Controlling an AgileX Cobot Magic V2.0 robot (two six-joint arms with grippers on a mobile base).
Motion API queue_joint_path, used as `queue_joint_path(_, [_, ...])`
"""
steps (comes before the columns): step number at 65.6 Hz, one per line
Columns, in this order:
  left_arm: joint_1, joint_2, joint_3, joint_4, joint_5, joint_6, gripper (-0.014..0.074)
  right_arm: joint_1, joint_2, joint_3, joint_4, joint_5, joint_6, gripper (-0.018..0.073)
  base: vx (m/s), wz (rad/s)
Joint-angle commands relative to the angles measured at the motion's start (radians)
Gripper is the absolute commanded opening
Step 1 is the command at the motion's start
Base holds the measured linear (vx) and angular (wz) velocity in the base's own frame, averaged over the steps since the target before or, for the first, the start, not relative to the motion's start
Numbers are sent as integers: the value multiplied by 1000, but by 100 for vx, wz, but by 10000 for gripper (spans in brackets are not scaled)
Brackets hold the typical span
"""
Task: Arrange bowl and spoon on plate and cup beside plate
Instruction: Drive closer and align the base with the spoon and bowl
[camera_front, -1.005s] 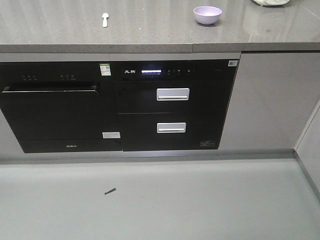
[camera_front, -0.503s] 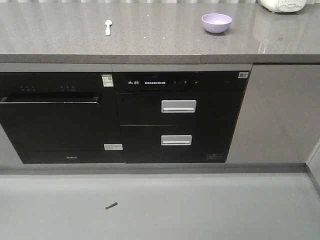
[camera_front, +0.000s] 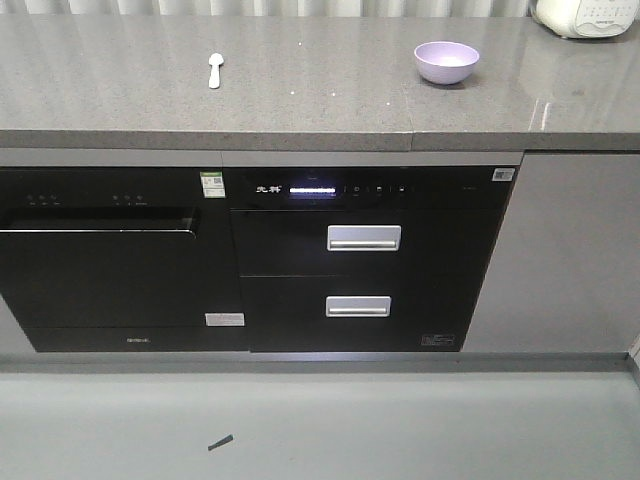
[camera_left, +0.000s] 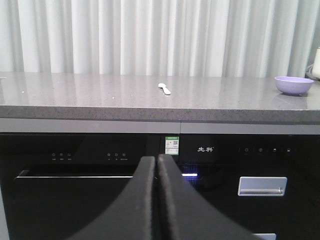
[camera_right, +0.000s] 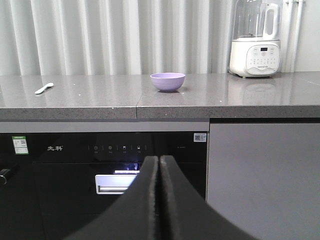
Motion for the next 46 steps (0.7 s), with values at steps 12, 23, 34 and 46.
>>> queue_joint_path(12, [0, -15, -17, -1, -77, -6, -6, 1, -6, 8, -4, -72, -7, -9, 17, -4])
queue_joint_path(23, [0, -15, -17, -1, -77, -6, -6, 1, -6, 8, -4, -72, -7, -9, 17, -6])
queue_joint_path(34, [0, -15, -17, -1, -77, -6, -6, 1, -6, 8, -4, -72, -7, -9, 17, -6])
queue_joint_path(46, [0, -15, -17, -1, -77, -6, -6, 1, -6, 8, -4, -72, -7, -9, 18, -6])
